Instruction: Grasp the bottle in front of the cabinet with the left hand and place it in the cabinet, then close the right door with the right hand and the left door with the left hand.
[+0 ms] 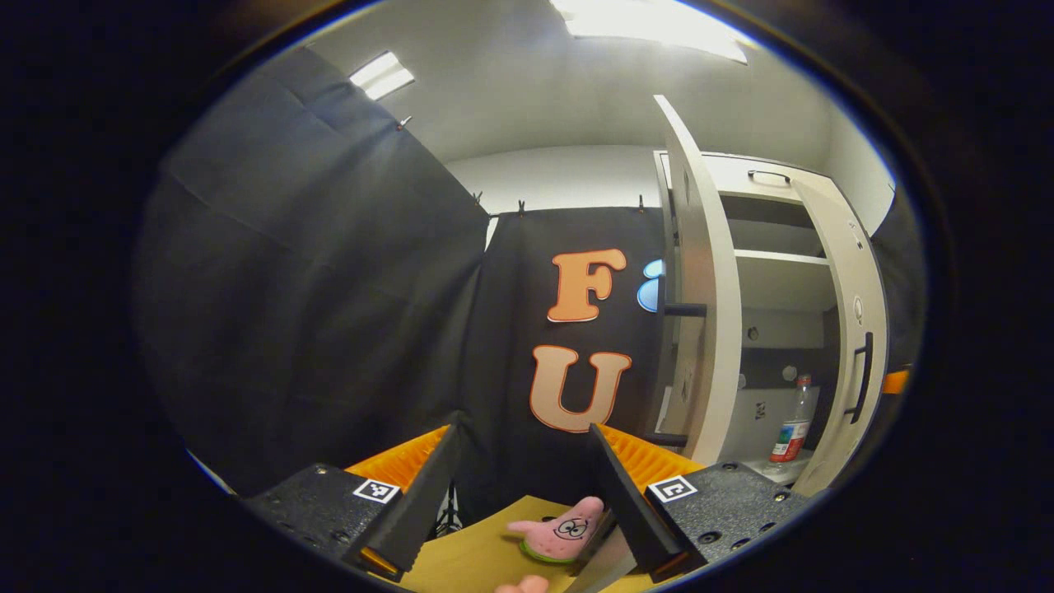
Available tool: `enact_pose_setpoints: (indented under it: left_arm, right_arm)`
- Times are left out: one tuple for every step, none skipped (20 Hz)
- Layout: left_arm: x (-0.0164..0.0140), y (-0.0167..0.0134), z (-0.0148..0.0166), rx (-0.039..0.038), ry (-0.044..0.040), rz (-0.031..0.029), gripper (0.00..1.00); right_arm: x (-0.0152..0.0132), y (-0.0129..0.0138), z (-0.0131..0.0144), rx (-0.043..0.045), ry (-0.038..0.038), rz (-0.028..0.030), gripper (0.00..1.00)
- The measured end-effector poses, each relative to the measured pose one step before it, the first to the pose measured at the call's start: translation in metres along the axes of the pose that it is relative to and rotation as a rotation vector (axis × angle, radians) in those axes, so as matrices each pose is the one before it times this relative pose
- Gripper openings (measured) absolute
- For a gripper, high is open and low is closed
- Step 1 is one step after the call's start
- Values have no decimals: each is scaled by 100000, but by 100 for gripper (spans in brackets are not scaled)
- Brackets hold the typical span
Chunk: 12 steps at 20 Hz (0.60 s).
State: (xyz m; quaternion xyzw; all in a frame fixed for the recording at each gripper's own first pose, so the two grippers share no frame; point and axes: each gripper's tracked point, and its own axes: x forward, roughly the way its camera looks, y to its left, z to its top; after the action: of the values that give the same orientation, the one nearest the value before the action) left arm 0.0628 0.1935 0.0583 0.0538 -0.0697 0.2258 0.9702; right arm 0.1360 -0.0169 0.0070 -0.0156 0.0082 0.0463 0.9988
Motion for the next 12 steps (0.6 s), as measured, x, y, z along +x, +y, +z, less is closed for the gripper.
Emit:
enact_pose_setpoints:
  left_arm:
    - [115, 302, 467, 295, -2797, 691, 95]
    - [141, -278, 533, 657, -1514, -912, 89]
    - [144, -124, 274, 323, -287, -366, 90]
    - [263, -357, -95, -336, 1123, -1517, 94]
    - [89, -219, -30, -968, 1175, -1691, 89]
    - [161, -119, -31, -1658, 1458, -1867, 92]
    - [95, -286, -89, -1983, 1412, -1498, 92]
    - [-175, -274, -279, -1526, 1548, -865, 87]
    - [-145, -285, -37, -869, 933, -418, 87]
    - [-386, -520, -55, 137, 255, -700, 92]
    - [-254, -671, 86, 434, 67, -958, 92]
    - [-267, -754, -66, 117, 340, -1371, 92]
  right_arm:
    - [-768, -348, -144, -523, -309, -470, 95]
    - [-727, -502, -112, -178, -275, -973, 95]
    - [-766, -500, -305, -317, 281, -963, 95]
    - [-720, -573, -316, -124, 500, -1321, 95]
    - [-647, -563, -337, 394, 677, -1289, 95]
    - [-583, -404, -237, 768, 853, -614, 95]
    - [-503, -398, -63, 843, 139, -86, 95]
    - [-303, -391, 92, 642, -208, -302, 95]
    - [-311, -434, 166, 431, -266, -603, 95]
    - [-309, -499, 188, 164, -315, -754, 95]
    - [-249, -481, 205, -161, -329, -597, 95]
    - [-226, -339, 252, -164, -191, -498, 95]
